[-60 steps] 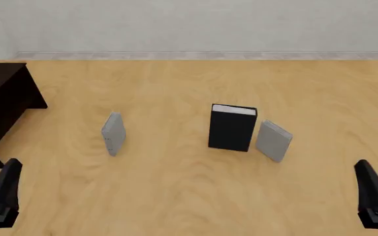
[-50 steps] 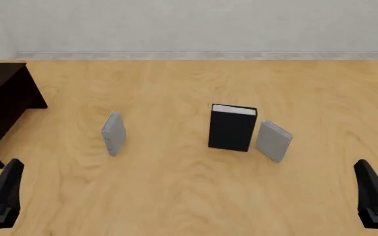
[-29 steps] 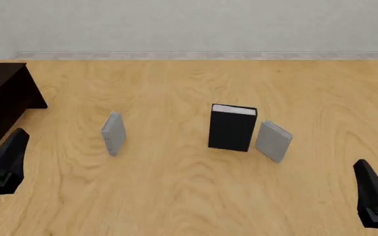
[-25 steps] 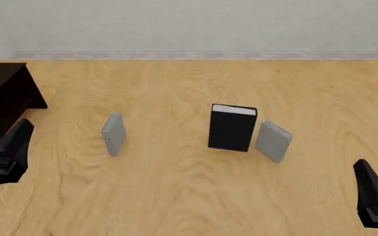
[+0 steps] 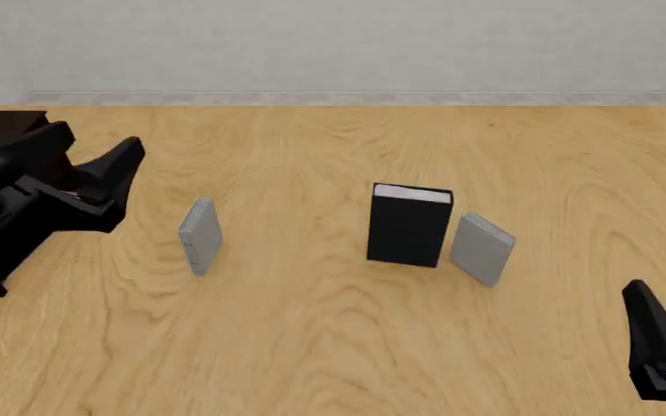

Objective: Pick up the book in the middle and place it on the cabinet shelf.

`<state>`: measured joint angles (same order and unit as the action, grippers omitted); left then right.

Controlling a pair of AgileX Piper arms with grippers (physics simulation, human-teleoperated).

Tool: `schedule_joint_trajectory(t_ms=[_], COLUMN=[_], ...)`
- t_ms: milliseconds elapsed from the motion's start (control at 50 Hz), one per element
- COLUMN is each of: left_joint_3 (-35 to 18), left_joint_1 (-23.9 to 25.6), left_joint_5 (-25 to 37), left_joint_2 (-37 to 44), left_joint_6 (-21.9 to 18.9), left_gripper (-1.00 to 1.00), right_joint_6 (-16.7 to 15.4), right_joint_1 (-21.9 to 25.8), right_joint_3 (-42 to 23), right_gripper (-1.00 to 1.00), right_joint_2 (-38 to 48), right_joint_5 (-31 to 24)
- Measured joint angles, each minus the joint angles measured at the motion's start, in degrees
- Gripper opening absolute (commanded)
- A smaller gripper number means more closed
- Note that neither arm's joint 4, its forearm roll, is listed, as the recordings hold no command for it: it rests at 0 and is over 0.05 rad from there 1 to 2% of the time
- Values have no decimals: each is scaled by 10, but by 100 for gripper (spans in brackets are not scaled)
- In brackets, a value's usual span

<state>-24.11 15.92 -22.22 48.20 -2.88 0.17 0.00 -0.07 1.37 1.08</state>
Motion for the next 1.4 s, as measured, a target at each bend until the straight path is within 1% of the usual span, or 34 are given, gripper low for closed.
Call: schedule_joint_trajectory(t_ms=[140, 340, 680, 880, 1140, 1260, 1400], left_joint_3=[-53, -125, -233, -281, -337, -360, -375], left_joint_1=[28, 54, 69, 75, 97, 109, 132], left_joint_5=[-5, -8, -31, -42, -50, -51, -50], left_joint_2=[63, 152, 294, 351, 411, 434, 448], left_joint_6=[-22, -55, -96, -106, -121, -141, -175], left_gripper=[100, 100, 100, 100, 100, 100, 100], right_joint_6=[0, 0, 0, 0, 0, 0, 0], right_joint_1=[0, 0, 0, 0, 0, 0, 0], right_joint_3=[0, 0, 0, 0, 0, 0, 0], right_gripper=[100, 100, 100, 100, 100, 100, 100], right_joint_2=[0, -2, -1, 1, 0, 0, 1], right_joint_5=[0, -2, -1, 1, 0, 0, 1])
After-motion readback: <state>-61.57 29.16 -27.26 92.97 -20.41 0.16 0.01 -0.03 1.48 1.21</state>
